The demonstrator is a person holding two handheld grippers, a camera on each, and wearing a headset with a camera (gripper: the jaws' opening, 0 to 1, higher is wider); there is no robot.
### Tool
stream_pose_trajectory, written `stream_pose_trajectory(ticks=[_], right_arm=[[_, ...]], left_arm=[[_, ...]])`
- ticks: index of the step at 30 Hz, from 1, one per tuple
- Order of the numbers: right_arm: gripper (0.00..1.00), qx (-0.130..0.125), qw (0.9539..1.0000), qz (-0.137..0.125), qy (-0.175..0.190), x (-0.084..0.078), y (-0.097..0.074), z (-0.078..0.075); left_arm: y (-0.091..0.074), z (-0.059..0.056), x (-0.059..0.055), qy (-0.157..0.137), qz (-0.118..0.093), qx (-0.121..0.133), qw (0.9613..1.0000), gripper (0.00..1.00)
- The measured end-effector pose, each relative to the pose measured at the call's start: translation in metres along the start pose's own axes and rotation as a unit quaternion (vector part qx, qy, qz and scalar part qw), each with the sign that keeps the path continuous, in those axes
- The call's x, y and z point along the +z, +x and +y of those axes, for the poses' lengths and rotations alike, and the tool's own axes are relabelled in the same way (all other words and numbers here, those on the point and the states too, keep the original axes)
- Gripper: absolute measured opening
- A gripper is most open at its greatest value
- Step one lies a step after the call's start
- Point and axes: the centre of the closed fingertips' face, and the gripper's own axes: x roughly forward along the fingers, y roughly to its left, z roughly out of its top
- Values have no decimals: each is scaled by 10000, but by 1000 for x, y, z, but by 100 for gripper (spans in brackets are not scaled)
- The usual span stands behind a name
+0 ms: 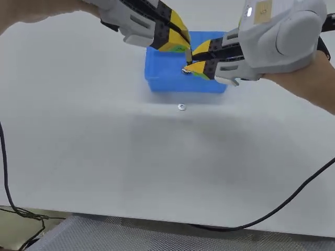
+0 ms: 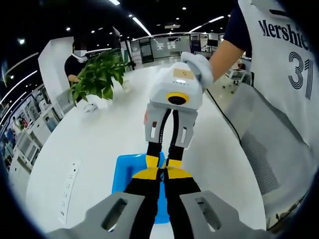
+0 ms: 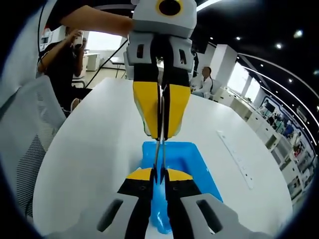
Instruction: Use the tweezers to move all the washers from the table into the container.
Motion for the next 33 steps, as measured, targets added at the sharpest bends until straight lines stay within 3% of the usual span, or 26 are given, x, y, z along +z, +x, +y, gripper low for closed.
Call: stream_pose_trajectory(ticks=[7,18,21,22,33], right_arm=[[10,30,10000,-2,48,3,-9,19],[10,180,9997,55,149,2,-12,53],[10,222,9996,82,155,1,-11,60],[10,234,9996,103,146,0,-9,62],[10,317,9989,177,300,-9,8,67]], left_arm=[[3,-19,6,-2,5,-88,10000,7],[10,-46,3,-105,-9,-214,9997,7],[11,-50,0,-161,-7,-233,9996,7],[14,-50,-6,-185,-9,-228,9996,7],[18,-48,-29,-399,47,-130,9991,7]])
